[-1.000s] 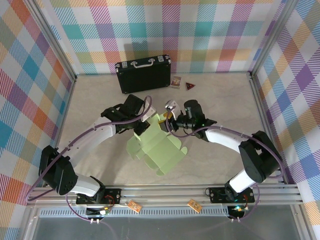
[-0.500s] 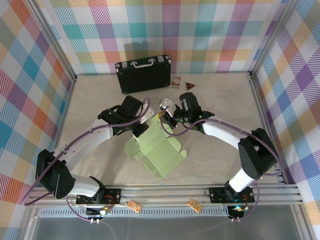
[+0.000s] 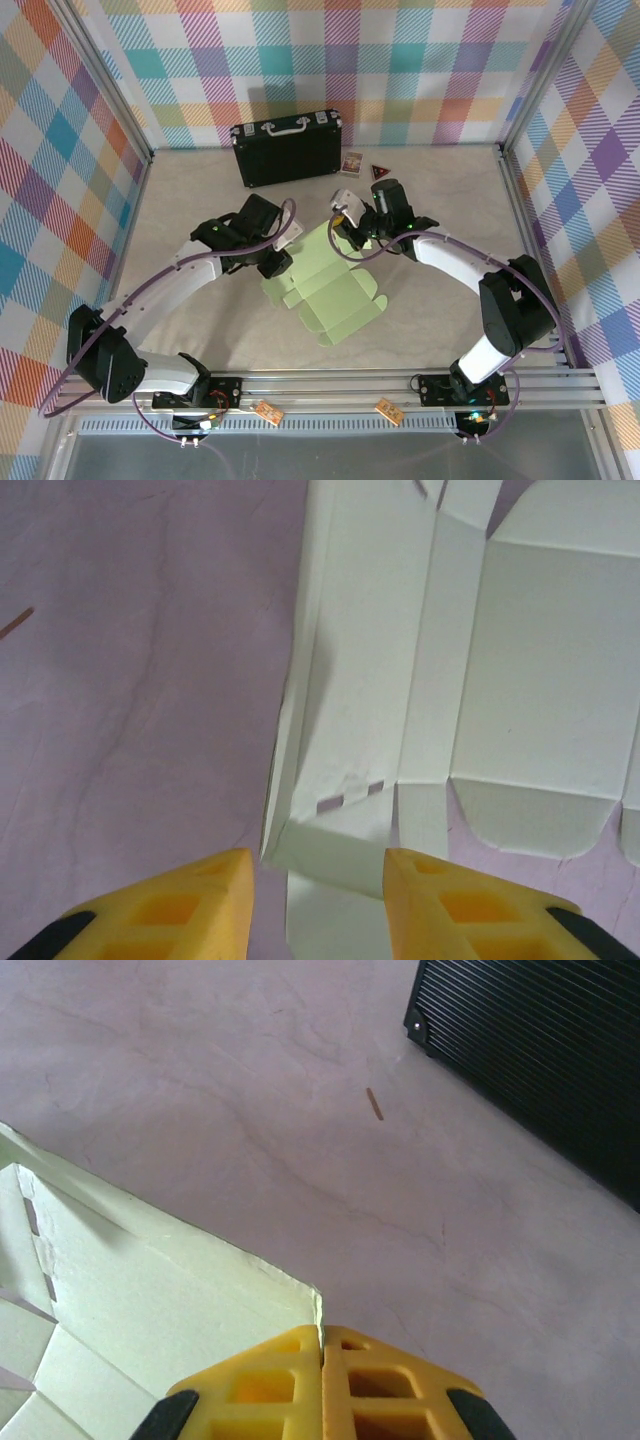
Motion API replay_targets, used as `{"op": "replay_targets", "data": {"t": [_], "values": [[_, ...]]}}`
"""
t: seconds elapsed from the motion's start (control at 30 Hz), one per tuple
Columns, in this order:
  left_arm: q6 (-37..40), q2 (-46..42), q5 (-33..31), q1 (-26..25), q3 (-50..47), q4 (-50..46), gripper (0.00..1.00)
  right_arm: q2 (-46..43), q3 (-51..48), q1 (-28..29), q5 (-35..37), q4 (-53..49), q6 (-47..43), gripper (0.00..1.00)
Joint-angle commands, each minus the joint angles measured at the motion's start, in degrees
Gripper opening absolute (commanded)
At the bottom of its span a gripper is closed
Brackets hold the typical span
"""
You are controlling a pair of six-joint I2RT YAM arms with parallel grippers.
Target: Fold the paper box
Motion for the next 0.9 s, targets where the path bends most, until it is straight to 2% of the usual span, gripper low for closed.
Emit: {"op": "replay_targets", "data": {"t": [0.0, 0.3, 0.5, 0.63, 0.73, 0.87], "values": [[-2.17, -2.20, -3.43, -0.31, -2.16, -3.87, 0.38, -1.79, -0.21, 0.01, -0.25, 1.04, -1.04, 0.00], [-5.17, -3.34, -1.28, -0.30, -4.91, -4.73, 0.38, -2.41, -0.75, -0.18, -0.40, 1.16, -1.07, 0.00], [-9.52, -5.60, 0.07, -0.29, -0.19, -4.86, 0.40, -2.83, -1.34, -0.18, -1.03, 0.93, -1.33, 0.00], [-19.49, -7.30, 0.73, -0.31, 4.50, -5.01, 0.64, -2.93, -1.80, -0.13, -1.34, 1.22, -0.96, 0.00], [-25.10, -5.28, 0.55, -0.30, 5.56, -3.77, 0.67, -2.85, -1.98, -0.18, -2.09, 1.65, -0.49, 0.00], [-28.59, 2.34, -3.12, -0.25, 8.85, -9.17, 0.67, -3.06, -1.67, -0.18, -2.27, 0.73, -0.60, 0.00]]}}
